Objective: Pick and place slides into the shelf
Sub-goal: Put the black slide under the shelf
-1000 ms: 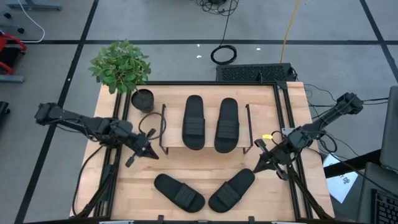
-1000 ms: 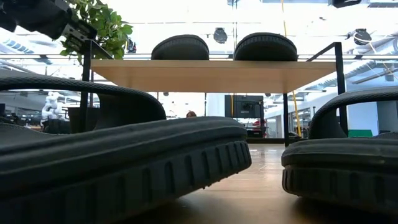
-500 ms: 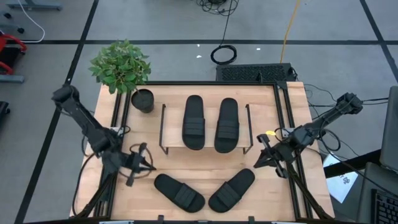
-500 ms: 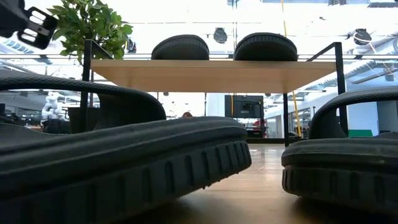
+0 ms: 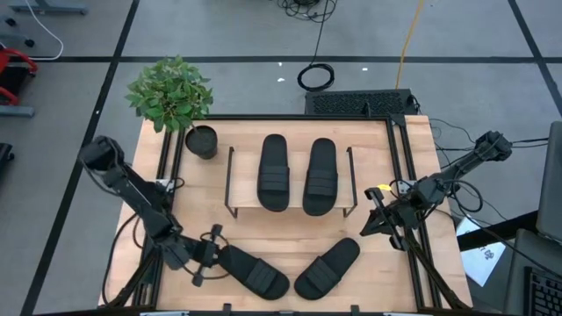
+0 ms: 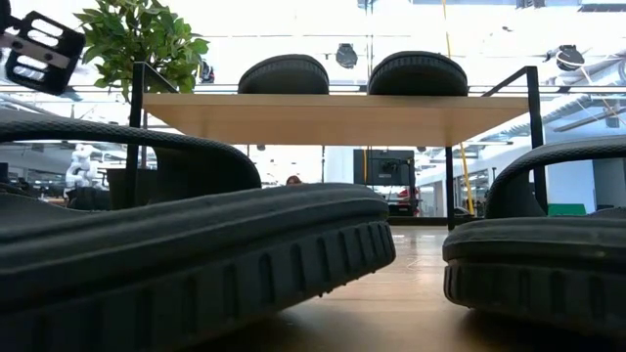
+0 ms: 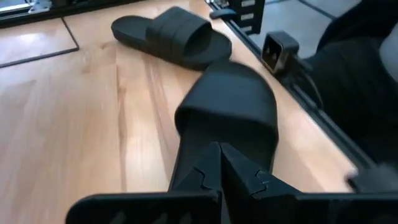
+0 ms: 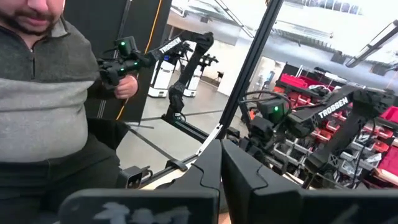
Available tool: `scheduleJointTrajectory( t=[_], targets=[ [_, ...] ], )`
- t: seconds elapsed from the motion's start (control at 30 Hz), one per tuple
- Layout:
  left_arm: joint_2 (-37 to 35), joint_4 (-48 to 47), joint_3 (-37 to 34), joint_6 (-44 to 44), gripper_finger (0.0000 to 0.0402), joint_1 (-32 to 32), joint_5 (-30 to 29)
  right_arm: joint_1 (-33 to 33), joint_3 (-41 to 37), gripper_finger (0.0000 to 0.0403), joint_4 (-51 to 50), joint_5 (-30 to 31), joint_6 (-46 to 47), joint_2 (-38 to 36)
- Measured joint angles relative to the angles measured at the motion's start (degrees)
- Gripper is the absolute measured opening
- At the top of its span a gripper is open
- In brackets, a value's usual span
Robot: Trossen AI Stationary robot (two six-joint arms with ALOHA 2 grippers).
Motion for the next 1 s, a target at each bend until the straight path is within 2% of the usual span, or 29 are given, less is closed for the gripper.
scheduleJointTrajectory(
  t=[0.17, 0.43, 0.57, 0.77, 0.9, 1.0],
  targets=[
    [5.3, 0.9, 4.4, -5.1, 0.0021, 2.3, 0.5, 0.0, 0.0, 0.0000, 0.0, 0.0, 0.2, 0.4],
    [6.5, 0.9, 5.5, -24.5, 0.0079, 4.5, 6.1, 0.0, 0.0, 0.0000, 0.0, 0.0, 0.3, 0.4],
    [6.5, 1.2, 5.5, -29.2, 0.0132, 4.5, 6.1, 0.0, 0.0, 0.0000, 0.0, -0.2, 0.5, 0.4],
    [6.7, 1.2, 5.5, -35.1, 0.0234, 4.1, 6.1, 0.0, 0.0, 0.0000, 0.0, -0.2, 0.7, 0.4],
    [7.7, 2.6, 5.5, -35.1, 0.0300, 3.2, 4.8, 0.0, 0.0, 0.0000, 0.0, -0.2, 0.6, 0.4],
    [9.7, 4.7, 5.5, -34.3, 0.0336, 2.5, 3.9, 0.0, 0.0, 0.0000, 0.0, -0.3, 0.6, 0.4]
  ],
)
